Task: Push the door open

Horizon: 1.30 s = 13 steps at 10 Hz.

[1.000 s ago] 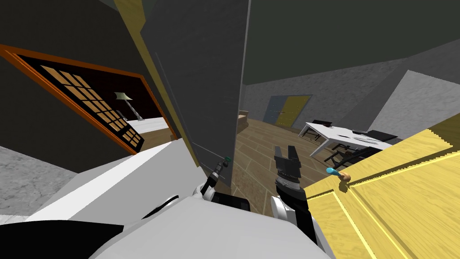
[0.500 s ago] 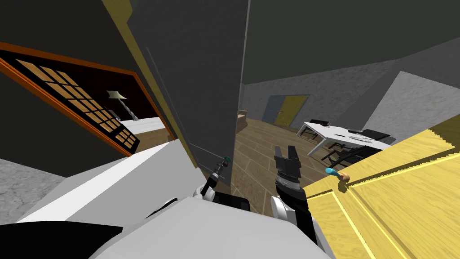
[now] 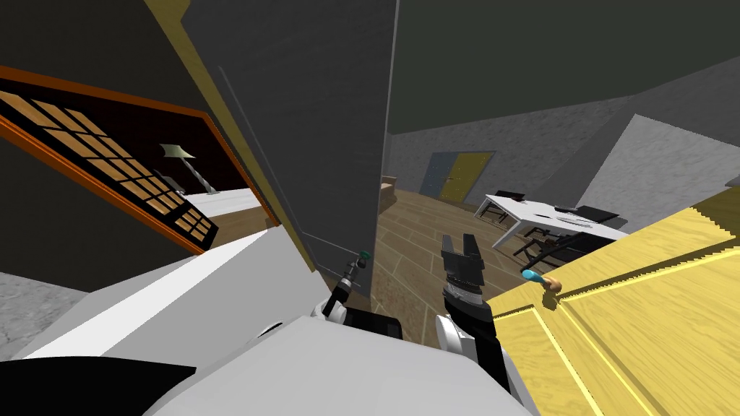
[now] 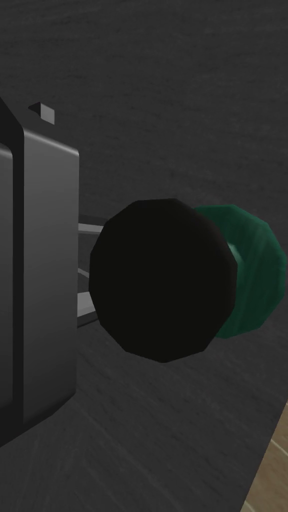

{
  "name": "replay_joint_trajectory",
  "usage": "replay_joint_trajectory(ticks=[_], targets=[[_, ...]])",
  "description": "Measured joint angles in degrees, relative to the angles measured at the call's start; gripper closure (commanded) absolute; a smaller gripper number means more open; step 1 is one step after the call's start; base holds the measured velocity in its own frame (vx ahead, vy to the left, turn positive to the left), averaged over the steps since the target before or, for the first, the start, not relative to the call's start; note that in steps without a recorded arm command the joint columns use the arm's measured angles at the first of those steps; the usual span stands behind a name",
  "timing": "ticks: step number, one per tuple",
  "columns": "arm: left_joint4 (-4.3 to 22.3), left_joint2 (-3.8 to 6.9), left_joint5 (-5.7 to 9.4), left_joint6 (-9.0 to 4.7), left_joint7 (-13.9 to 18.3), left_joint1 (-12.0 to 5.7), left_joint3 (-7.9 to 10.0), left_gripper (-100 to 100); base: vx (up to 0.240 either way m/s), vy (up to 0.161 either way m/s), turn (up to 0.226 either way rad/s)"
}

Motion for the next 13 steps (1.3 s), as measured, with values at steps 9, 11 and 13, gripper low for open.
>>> replay_joint_trajectory(ticks=[9, 11, 13], targets=[[-0.1, -2.12, 2.46, 0.25, 11.1, 1.18, 2.27, 100, 0.038, -0.008, -0.029], [-1.8, -1.77, 2.54, 0.9, 11.5, 2.07, 2.31, 100, 0.015, -0.006, -0.011], [-3.0, -1.96, 3.38, 1.78, 14.1, 2.82, 3.1, 100, 0.048, -0.013, -0.043]])
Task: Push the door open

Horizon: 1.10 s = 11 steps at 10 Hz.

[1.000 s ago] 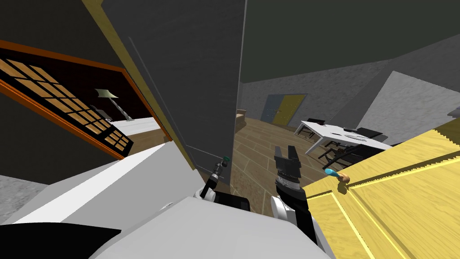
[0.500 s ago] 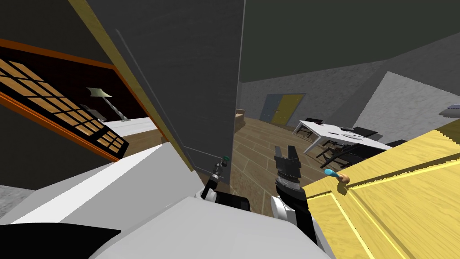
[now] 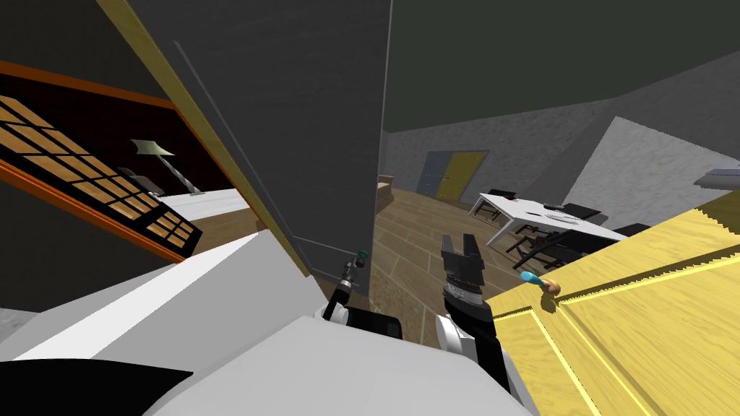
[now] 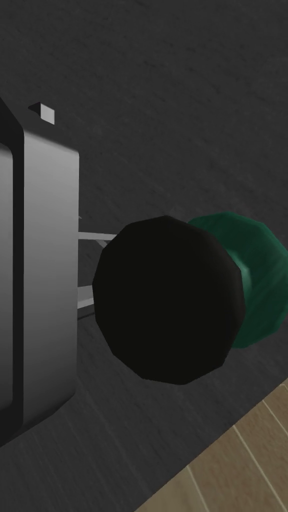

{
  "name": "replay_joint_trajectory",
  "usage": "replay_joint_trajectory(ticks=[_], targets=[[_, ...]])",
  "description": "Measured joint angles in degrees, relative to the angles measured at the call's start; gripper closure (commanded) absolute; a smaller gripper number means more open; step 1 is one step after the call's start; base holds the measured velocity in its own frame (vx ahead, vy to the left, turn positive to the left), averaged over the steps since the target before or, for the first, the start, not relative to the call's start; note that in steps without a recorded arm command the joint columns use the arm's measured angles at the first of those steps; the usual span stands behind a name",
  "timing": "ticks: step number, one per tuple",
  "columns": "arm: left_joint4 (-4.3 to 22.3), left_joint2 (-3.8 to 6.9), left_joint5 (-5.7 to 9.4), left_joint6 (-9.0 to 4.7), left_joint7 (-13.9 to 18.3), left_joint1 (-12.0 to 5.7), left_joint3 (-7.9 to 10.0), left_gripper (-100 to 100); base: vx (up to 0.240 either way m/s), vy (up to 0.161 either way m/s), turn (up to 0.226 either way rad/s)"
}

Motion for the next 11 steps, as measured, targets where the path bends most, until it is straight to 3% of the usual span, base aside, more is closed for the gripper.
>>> replay_joint_trajectory(ticks=[3, 5, 9, 10, 11], targets=[[0.2, -0.74, 0.69, -0.1, 4.0, 0.32, 0.59, 100, 0.039, -0.005, -0.033], [-2.7, -0.71, 1.21, 1.06, 5.8, 2.14, 1.06, 100, 0.028, -0.005, -0.008], [-1.6, -0.99, 1.33, 0.94, 6.5, 1.29, 1.18, 100, 0.0, 0.0, 0.0], [0.2, -1.34, 1.22, -0.02, 7.0, 0.55, 1.06, 100, 0.021, -0.006, -0.035], [3.1, -2.25, 1.41, -1.49, 8.6, -0.51, 1.22, -100, -0.005, 0.036, -0.013]])
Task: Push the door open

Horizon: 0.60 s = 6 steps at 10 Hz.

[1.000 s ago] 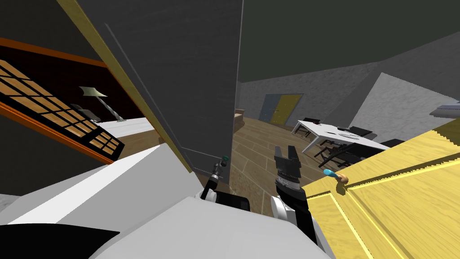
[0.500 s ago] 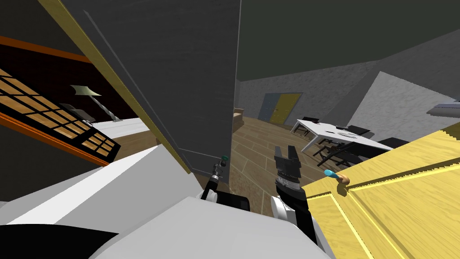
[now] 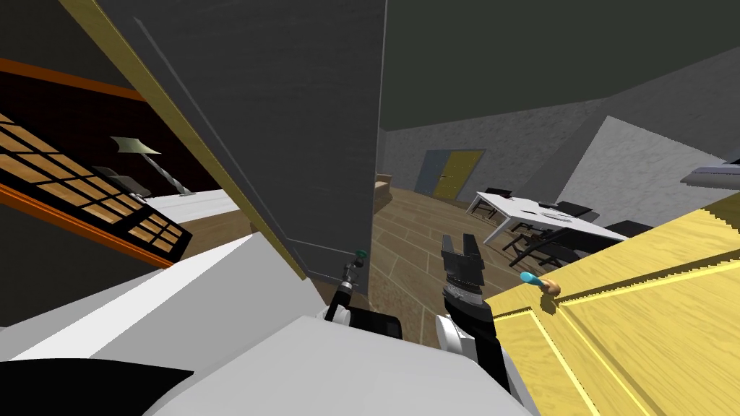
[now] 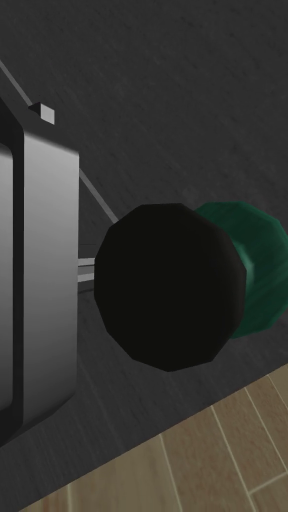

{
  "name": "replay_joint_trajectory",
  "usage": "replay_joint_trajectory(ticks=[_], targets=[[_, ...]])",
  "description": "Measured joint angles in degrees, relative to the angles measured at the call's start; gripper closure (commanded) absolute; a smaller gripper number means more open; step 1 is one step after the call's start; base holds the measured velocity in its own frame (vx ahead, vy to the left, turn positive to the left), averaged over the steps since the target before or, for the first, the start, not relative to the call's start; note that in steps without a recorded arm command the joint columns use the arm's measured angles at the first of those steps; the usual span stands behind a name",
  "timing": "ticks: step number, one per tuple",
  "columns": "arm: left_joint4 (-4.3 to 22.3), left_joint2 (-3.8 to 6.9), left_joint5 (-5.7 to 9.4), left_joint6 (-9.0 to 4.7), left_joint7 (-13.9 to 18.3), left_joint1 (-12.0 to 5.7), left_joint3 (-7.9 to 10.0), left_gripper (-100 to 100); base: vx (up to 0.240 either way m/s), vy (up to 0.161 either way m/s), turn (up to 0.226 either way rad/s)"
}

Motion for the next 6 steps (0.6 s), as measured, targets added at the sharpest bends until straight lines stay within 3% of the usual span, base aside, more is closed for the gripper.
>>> replay_joint_trajectory(ticks=[2, 6], targets=[[-0.1, 0.44, 1.69, -0.83, 2.3, 0.36, -1.15, -100, -0.081, 0.042, -0.045], [-4.1, 0.68, 6.09, -1.28, 7.7, 3.06, -4.94, -100, -0.098, 0.053, -0.04]])
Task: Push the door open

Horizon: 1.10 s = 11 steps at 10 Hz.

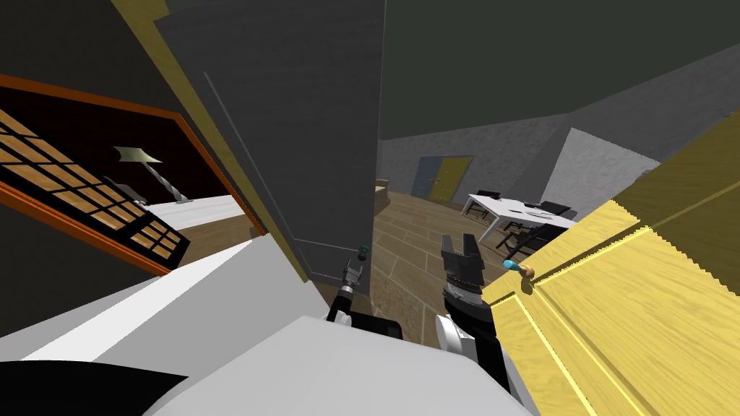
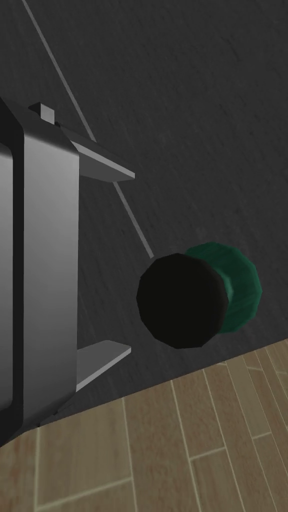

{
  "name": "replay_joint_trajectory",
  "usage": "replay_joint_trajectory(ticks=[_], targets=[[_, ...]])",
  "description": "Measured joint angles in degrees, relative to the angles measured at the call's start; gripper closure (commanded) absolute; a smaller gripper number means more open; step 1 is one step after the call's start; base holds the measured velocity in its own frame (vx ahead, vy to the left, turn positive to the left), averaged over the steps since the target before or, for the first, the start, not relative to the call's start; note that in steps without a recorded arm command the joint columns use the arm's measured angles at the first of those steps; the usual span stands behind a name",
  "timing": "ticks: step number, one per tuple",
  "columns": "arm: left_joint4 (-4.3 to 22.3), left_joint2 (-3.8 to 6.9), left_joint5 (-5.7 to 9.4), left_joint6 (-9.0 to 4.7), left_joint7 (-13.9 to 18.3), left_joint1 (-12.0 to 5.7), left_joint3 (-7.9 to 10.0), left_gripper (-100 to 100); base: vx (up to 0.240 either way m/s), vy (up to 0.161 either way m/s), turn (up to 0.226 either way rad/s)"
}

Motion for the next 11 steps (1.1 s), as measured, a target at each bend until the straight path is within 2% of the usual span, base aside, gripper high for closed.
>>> replay_joint_trajectory(ticks=[1, 3, 4, 5, 7, 10, 11], targets=[[-1.2, -0.1, 1.34, -0.11, 1.5, 0.75, -1.07, -100, -0.047, 0.054, -0.017], [-1.9, -0.5, 2.86, -0.58, 3.7, 1.43, -2.34, -100, -0.054, 0.037, -0.029], [-2.8, -0.73, 4.1, -0.79, 5.2, 2.06, -3.33, -100, -0.092, 0.06, -0.052], [-3.8, -1.27, 5.43, -0.94, 6.7, 2.66, -4.34, -100, -0.072, 0.036, -0.019], [-4.0, -1.98, 6.89, -1.46, 9.1, 2.88, -5.49, -100, -0.069, 0.033, -0.027], [-4.8, -4.13, 9.88, -2.53, 13.6, 3.77, -7.92, -100, -0.065, 0.039, -0.025], [-6.0, -4.28, 10.29, -2.4, 13.9, 4.48, -8.27, -100, -0.012, 0.007, -0.001]])
